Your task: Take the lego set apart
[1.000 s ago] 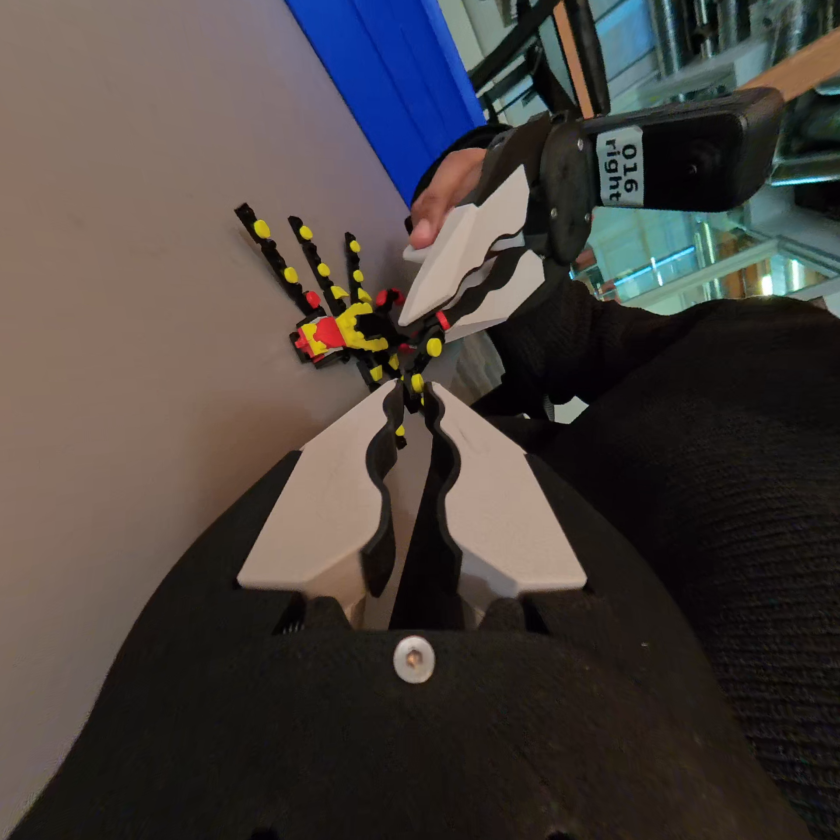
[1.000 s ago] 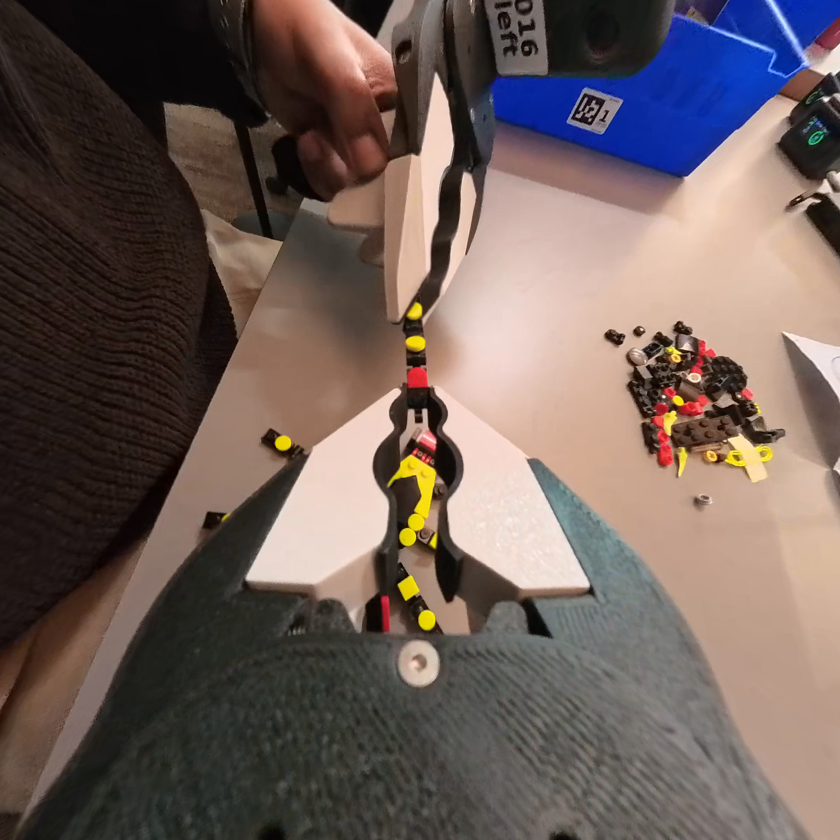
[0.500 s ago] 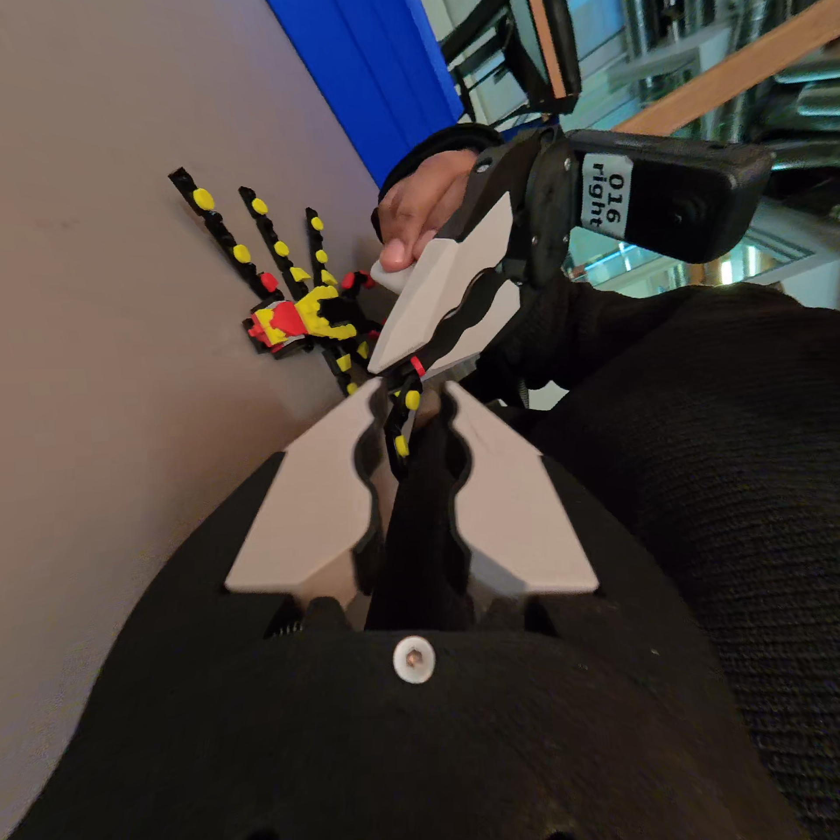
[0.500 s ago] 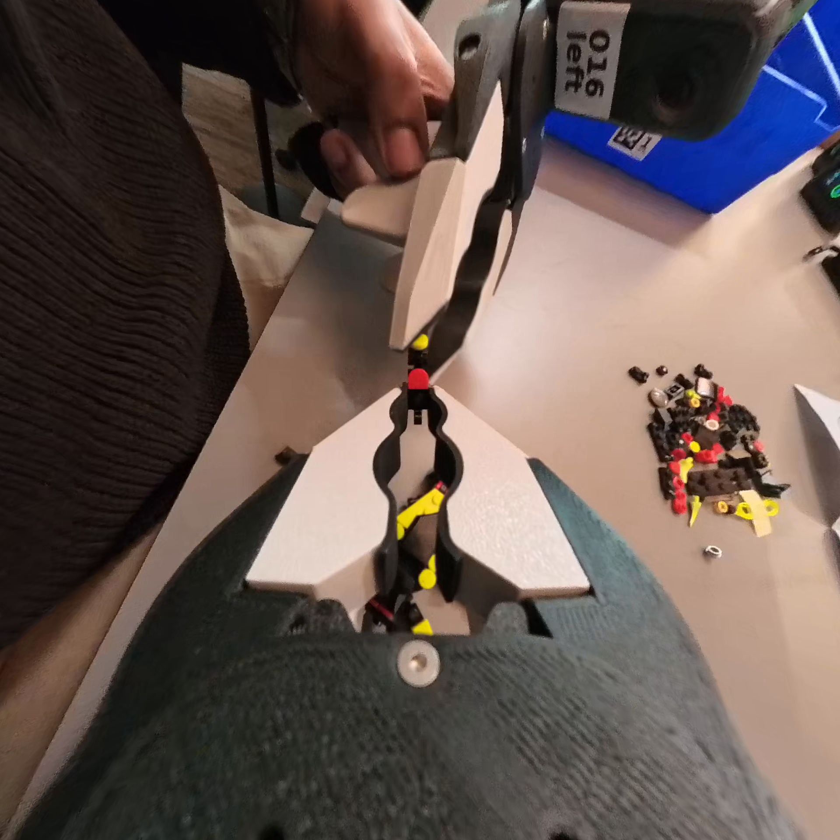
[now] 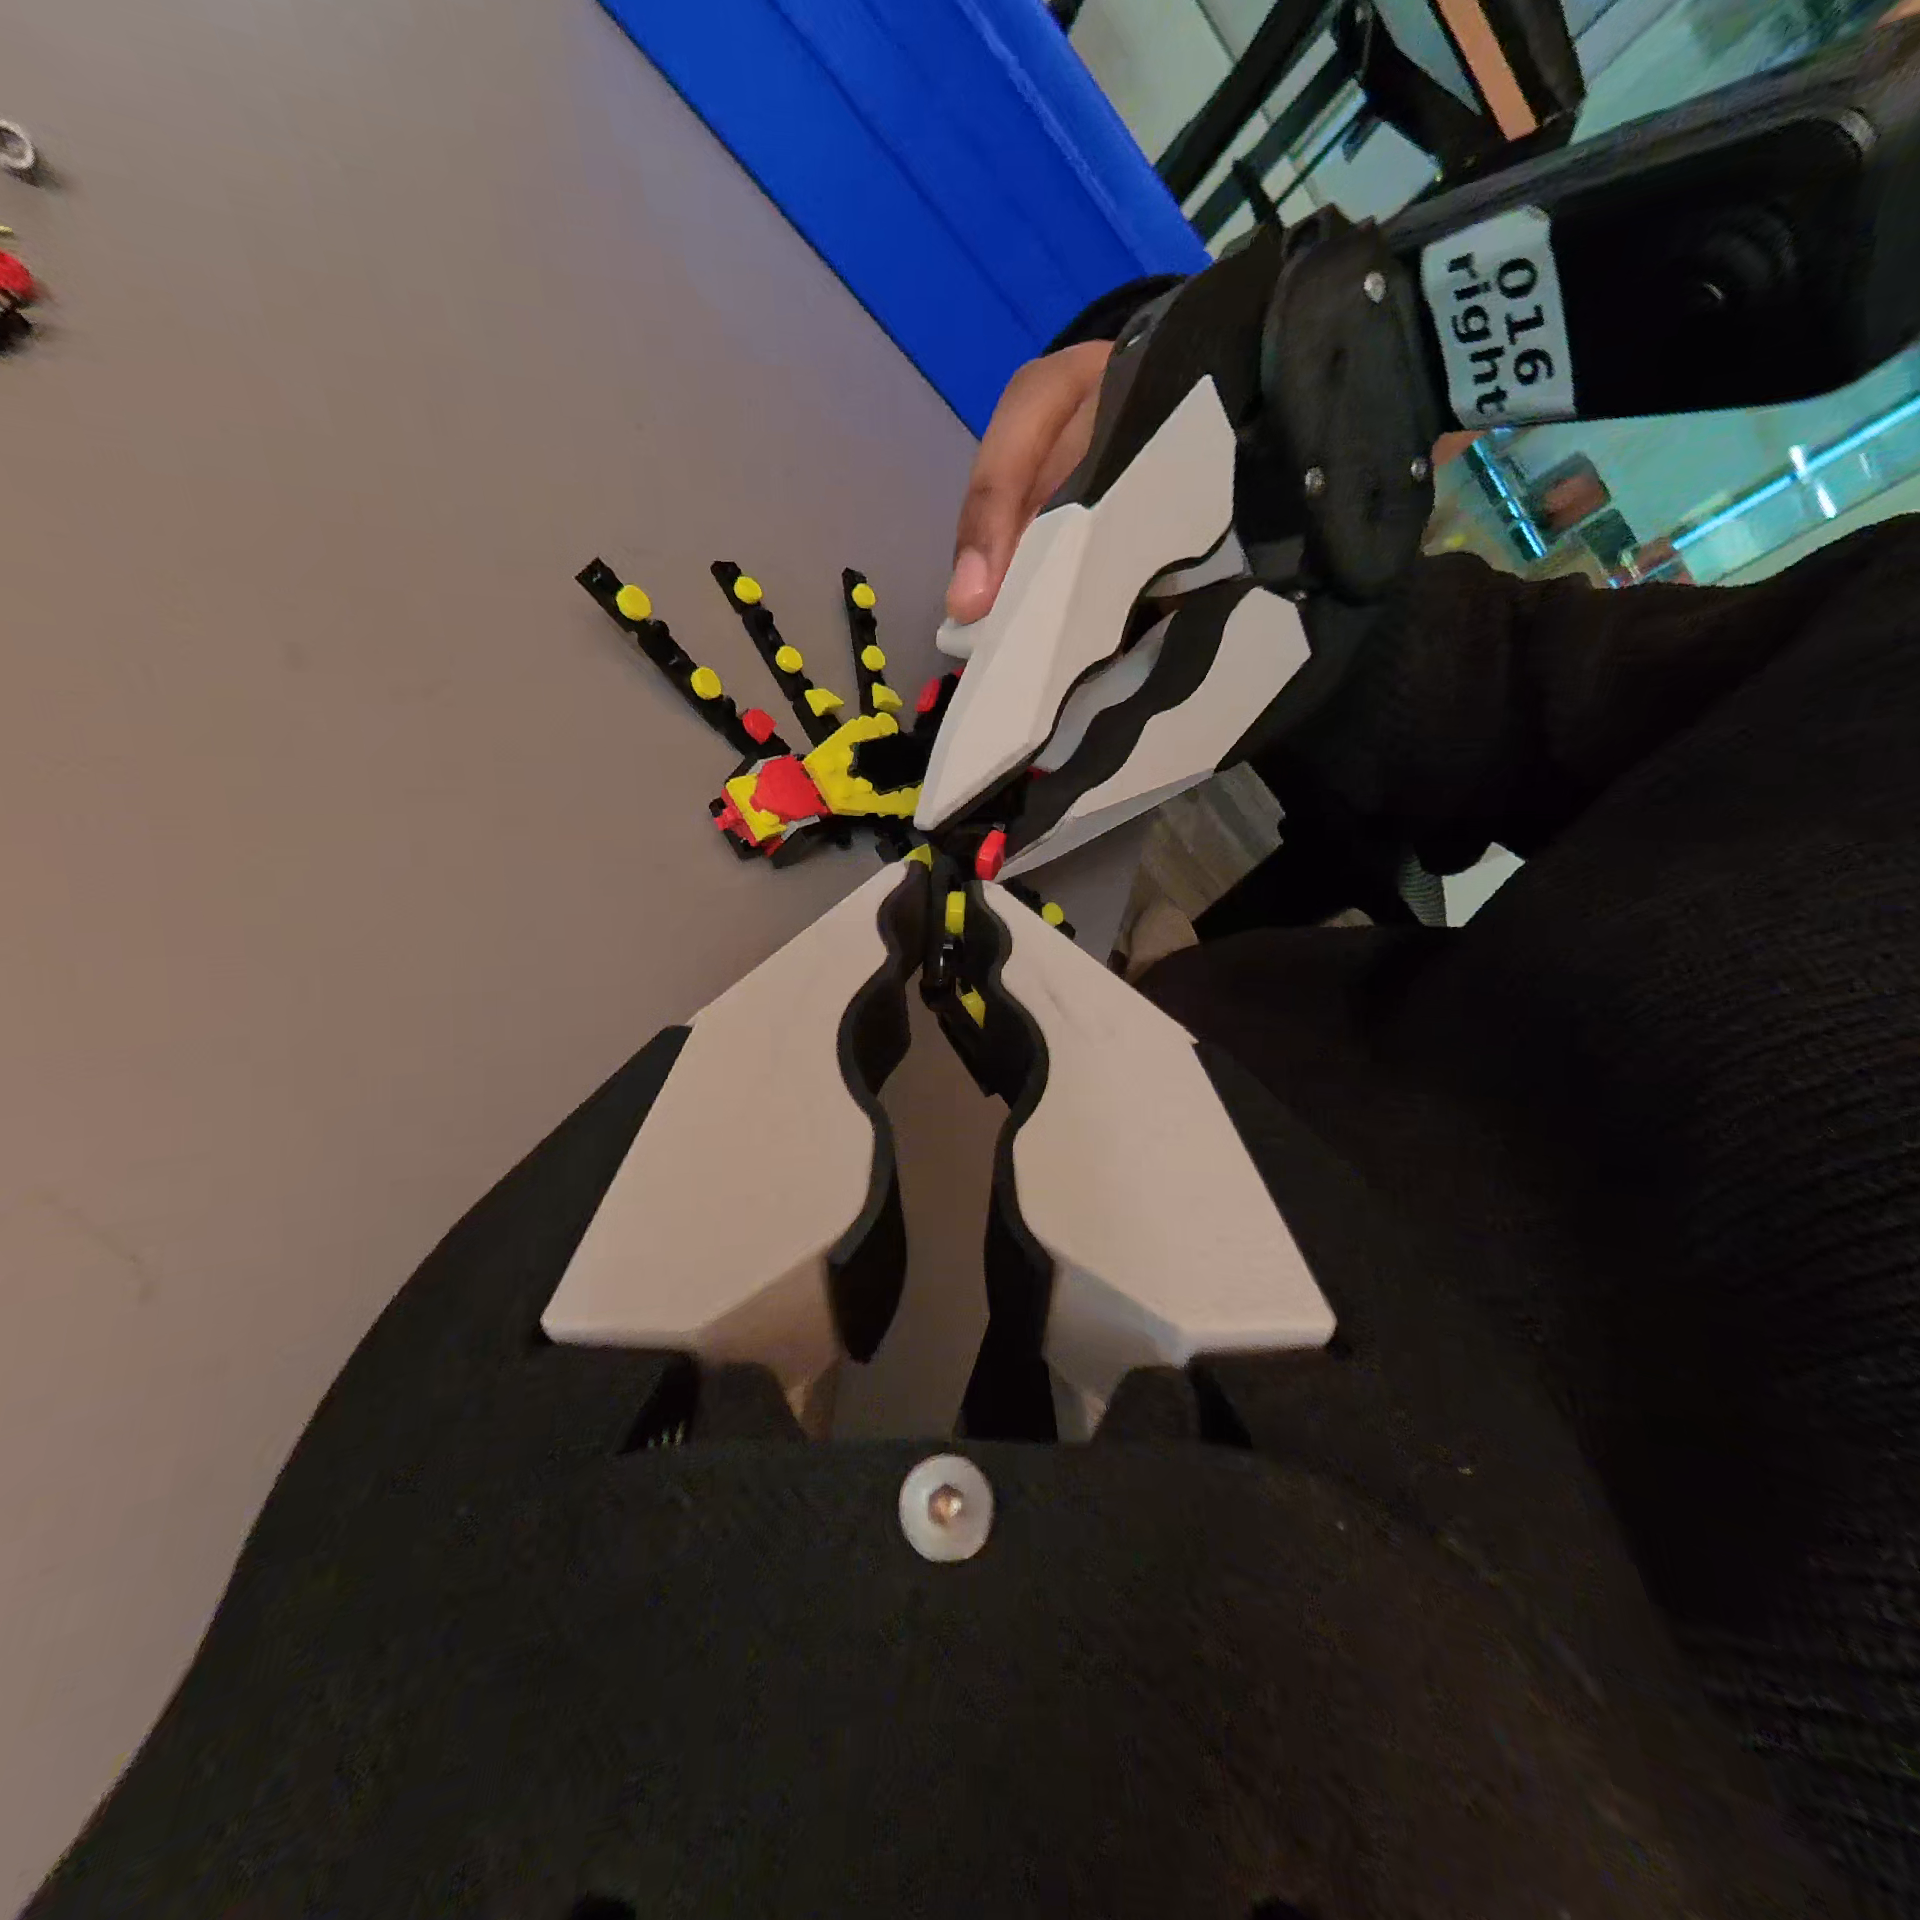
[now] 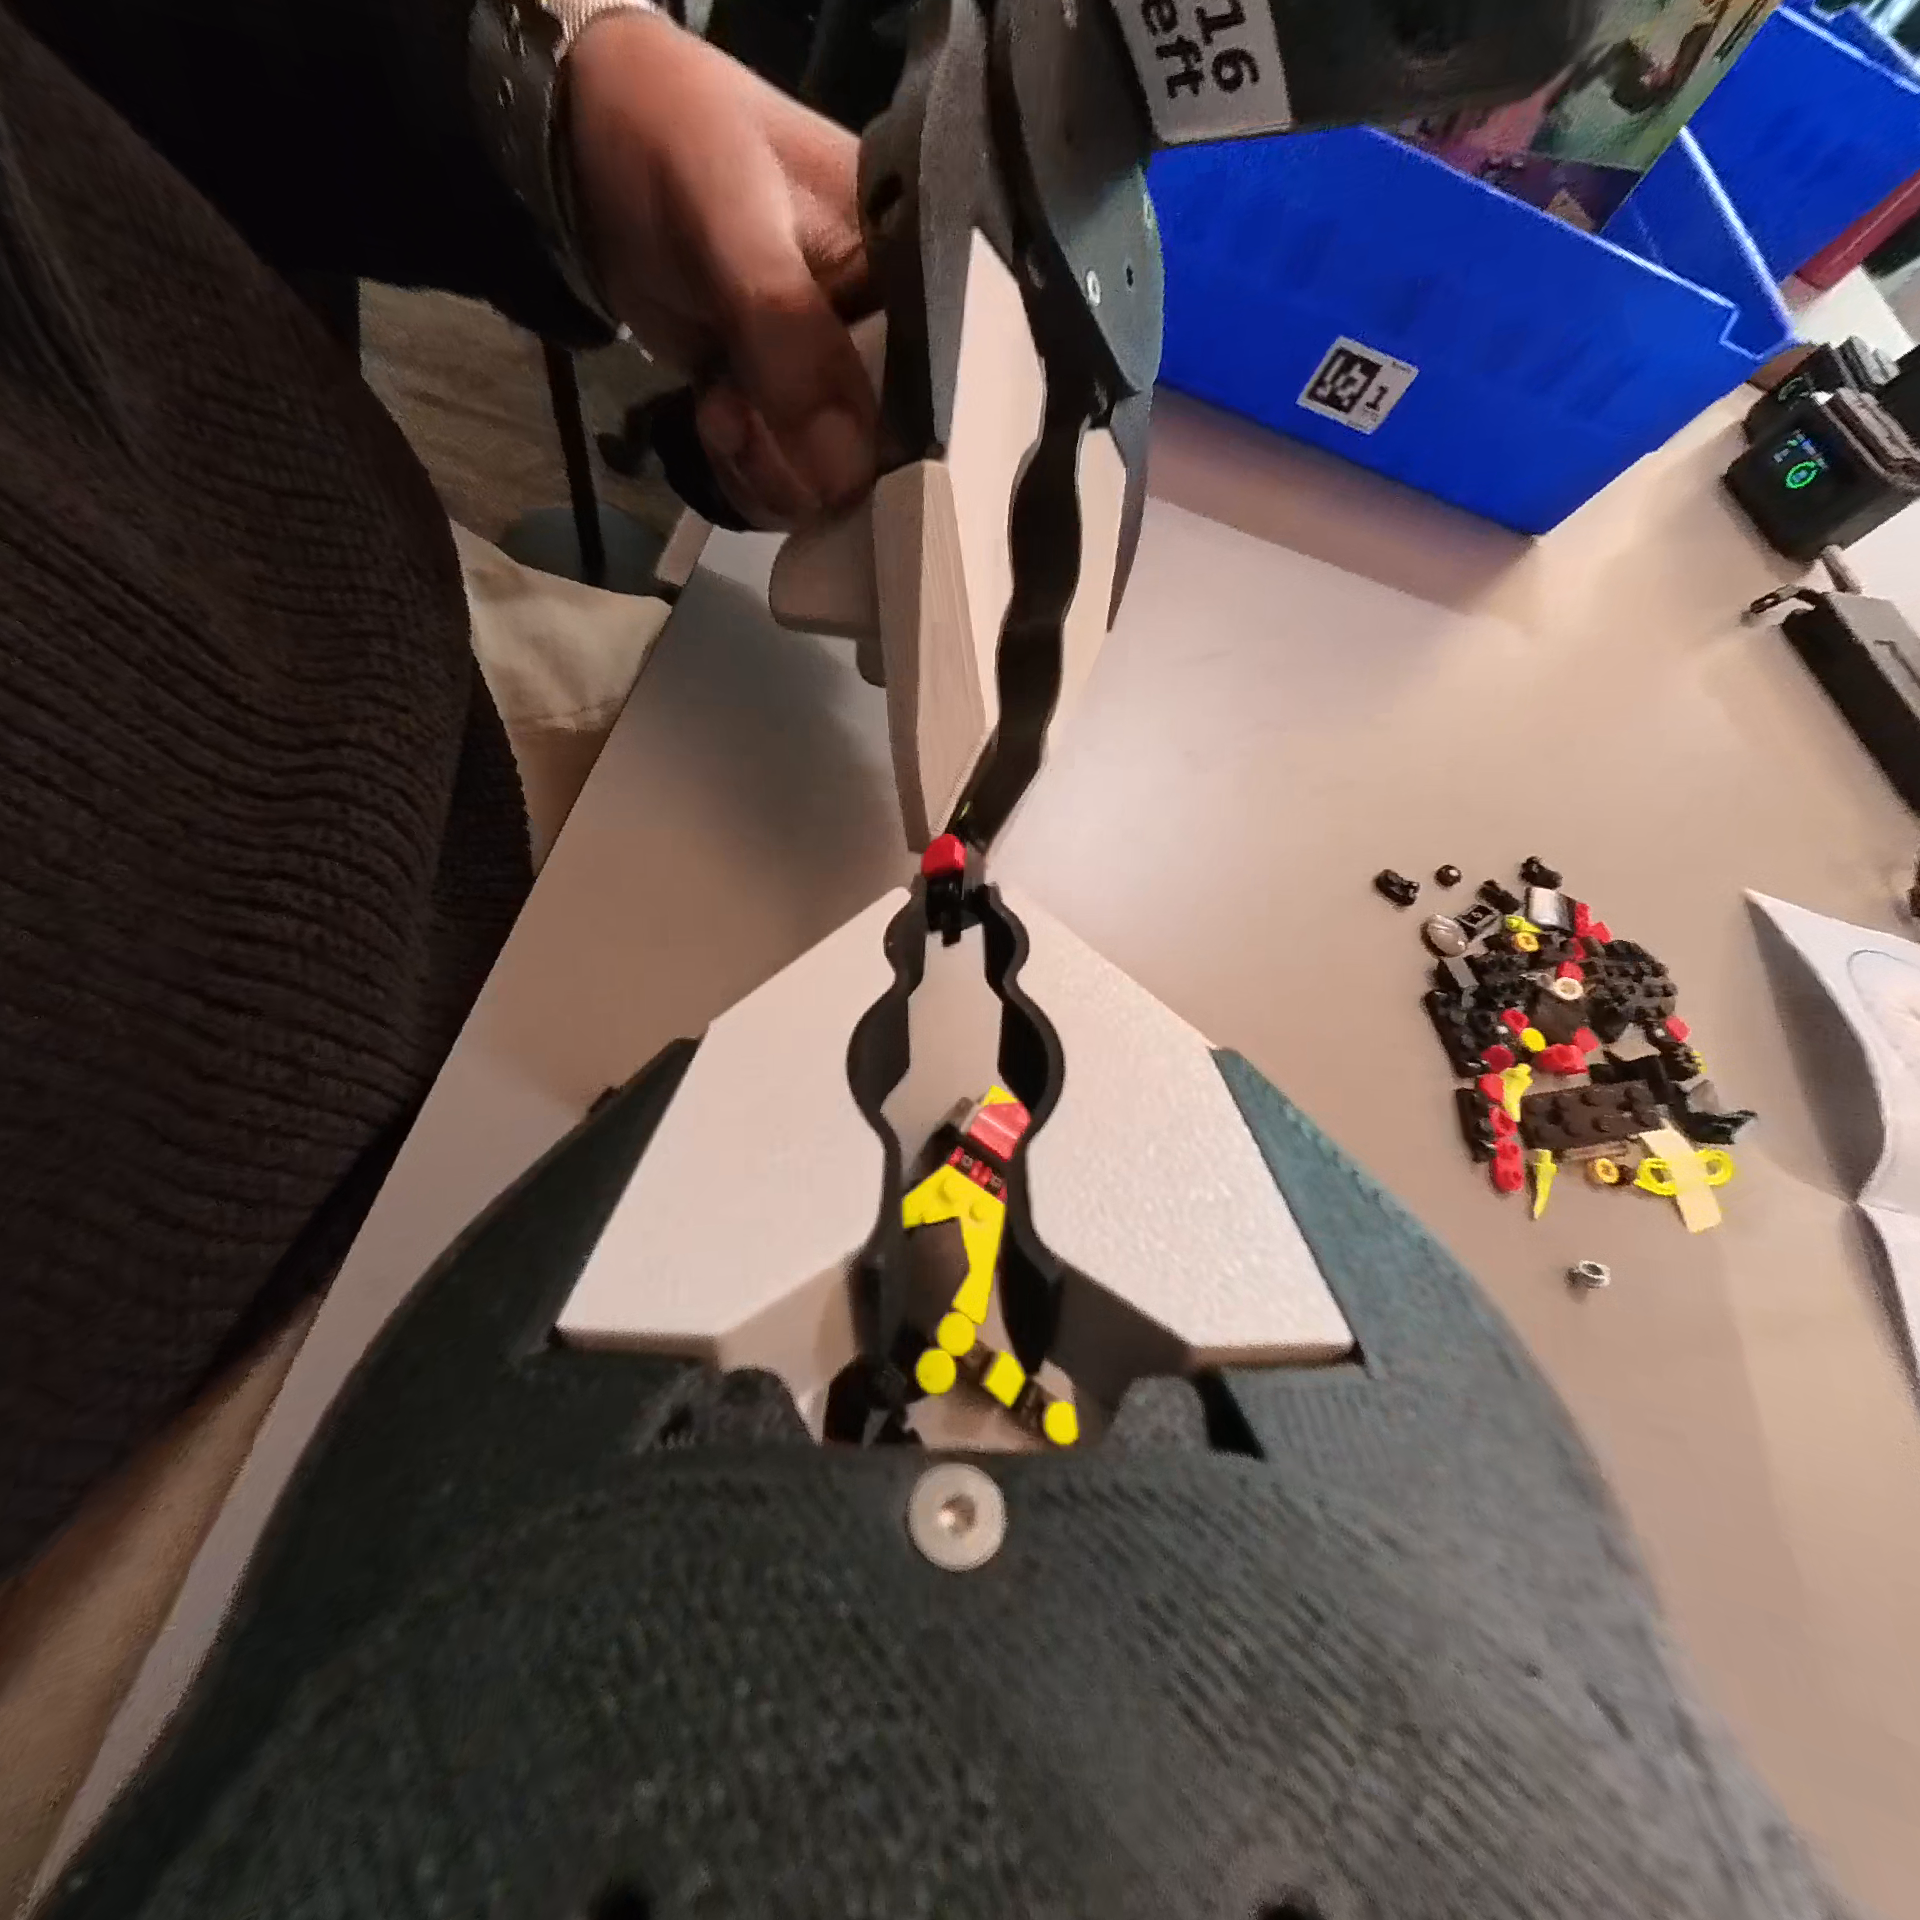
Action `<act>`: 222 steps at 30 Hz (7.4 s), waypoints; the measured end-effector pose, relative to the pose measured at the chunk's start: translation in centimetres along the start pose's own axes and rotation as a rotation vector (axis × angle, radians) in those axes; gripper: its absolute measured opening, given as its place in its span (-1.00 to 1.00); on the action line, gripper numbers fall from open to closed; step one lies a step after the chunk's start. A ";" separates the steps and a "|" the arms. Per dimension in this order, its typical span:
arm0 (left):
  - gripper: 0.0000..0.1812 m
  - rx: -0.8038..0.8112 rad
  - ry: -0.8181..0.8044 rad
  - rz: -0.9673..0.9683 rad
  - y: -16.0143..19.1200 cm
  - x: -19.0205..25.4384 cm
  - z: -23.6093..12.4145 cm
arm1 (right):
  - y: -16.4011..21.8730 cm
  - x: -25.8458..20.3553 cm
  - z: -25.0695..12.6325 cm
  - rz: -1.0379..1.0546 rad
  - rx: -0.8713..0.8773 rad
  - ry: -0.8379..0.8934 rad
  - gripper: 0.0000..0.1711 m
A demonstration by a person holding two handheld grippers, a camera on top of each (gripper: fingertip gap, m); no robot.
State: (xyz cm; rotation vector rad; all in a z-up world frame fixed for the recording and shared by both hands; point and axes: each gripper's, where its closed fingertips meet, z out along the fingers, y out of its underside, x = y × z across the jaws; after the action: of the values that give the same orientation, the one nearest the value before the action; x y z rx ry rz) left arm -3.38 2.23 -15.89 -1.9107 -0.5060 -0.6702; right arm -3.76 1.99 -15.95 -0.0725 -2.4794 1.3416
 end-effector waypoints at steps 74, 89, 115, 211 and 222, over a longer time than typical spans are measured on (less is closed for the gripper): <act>-0.80 -0.143 -0.183 -0.091 2.4 -5.2 0.5 | 0.7 1.4 -0.8 0.493 0.090 -0.137 -0.89; -0.83 0.188 0.352 -0.370 -2.6 1.2 -0.7 | -2.0 1.7 -0.7 0.180 0.128 0.066 -0.90; -0.95 0.302 0.306 -0.373 -3.9 -0.3 -2.4 | -2.0 3.4 -2.0 0.193 0.153 0.145 -0.82; -0.83 0.011 0.106 0.107 -0.5 1.5 0.1 | 0.9 -0.5 -1.2 0.065 -0.011 -0.052 -1.00; -0.95 -0.011 0.291 -0.075 0.0 2.8 -0.3 | -1.8 -2.5 -2.0 -0.239 0.075 -0.030 -1.00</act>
State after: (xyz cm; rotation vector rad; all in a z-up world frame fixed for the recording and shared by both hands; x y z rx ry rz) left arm -1.33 2.12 -13.93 -1.7723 -0.3904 -0.9831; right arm -0.58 2.14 -14.10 0.2553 -2.3688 1.3388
